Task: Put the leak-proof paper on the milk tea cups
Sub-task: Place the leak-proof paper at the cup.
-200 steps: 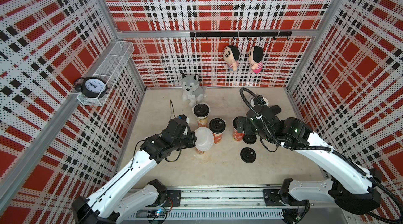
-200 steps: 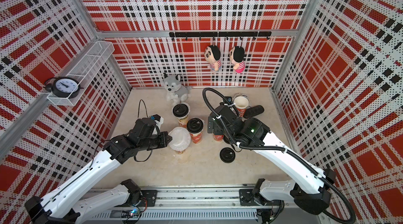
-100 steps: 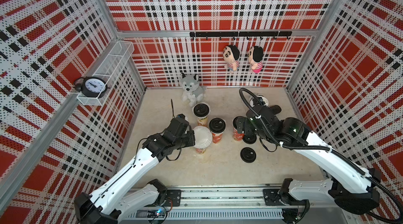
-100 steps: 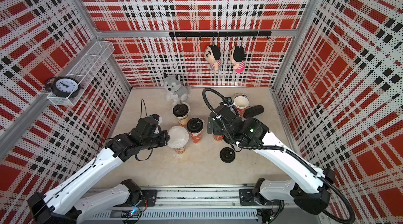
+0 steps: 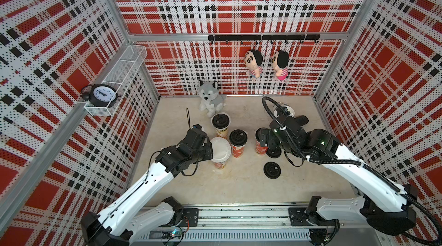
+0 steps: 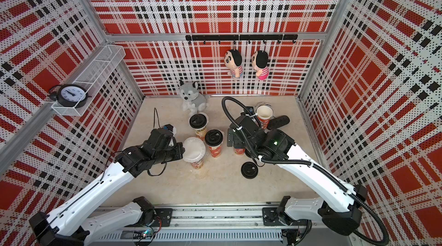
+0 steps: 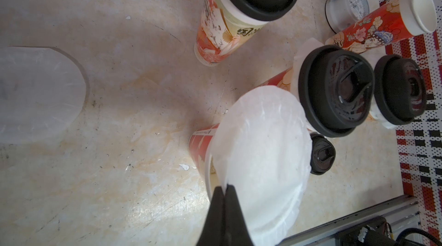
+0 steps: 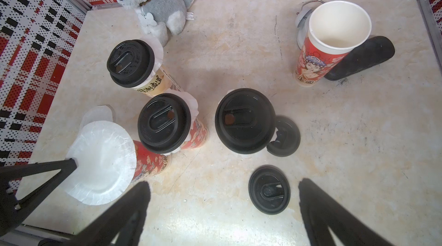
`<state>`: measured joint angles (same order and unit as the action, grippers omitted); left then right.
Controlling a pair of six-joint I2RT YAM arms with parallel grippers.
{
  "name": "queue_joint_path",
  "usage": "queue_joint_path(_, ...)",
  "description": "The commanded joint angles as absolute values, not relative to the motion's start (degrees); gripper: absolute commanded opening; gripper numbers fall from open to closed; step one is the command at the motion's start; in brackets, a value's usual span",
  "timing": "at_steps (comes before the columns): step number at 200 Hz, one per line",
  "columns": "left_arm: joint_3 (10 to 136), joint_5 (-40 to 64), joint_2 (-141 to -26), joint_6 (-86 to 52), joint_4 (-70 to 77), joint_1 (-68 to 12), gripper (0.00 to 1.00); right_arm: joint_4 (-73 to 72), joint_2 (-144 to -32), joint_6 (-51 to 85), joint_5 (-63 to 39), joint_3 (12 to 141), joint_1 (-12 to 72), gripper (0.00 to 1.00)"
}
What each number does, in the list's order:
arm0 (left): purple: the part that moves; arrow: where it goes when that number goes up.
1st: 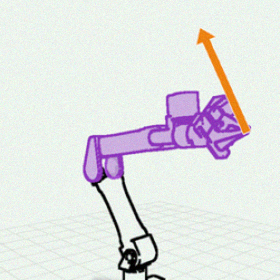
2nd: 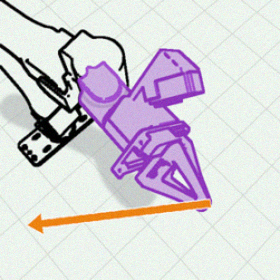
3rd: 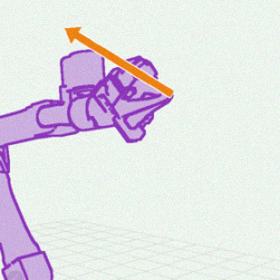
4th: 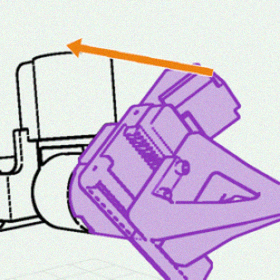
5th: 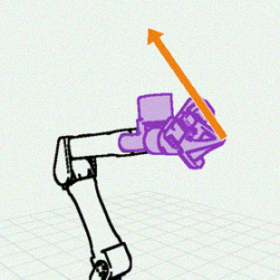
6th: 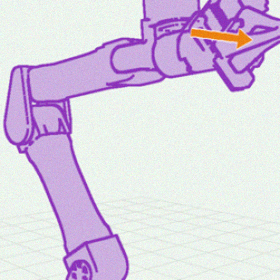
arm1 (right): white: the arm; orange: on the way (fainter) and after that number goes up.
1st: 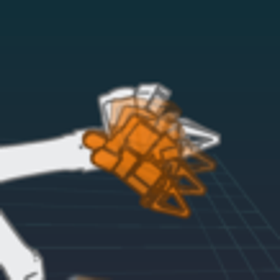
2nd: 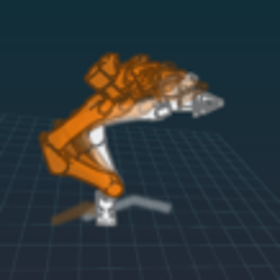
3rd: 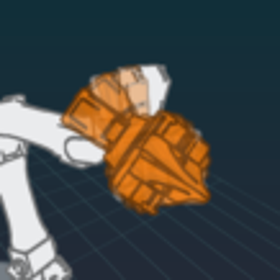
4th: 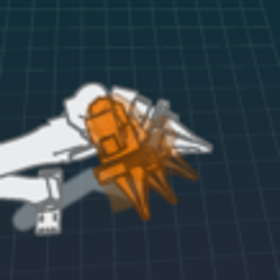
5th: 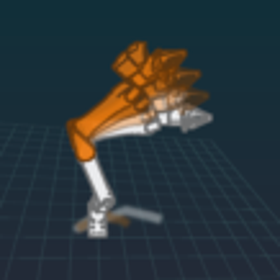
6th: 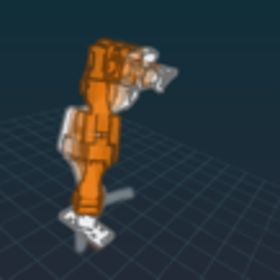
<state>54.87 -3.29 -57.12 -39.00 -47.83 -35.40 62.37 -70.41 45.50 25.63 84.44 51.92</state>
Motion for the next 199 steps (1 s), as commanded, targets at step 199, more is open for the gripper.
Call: queue_joint_path(199, 56.1, -5.9, -58.0, -37.0, -49.3, -32.1, 0.14, 61.2, -71.1, 45.5, 24.7, 83.4, 51.3, 1.00)
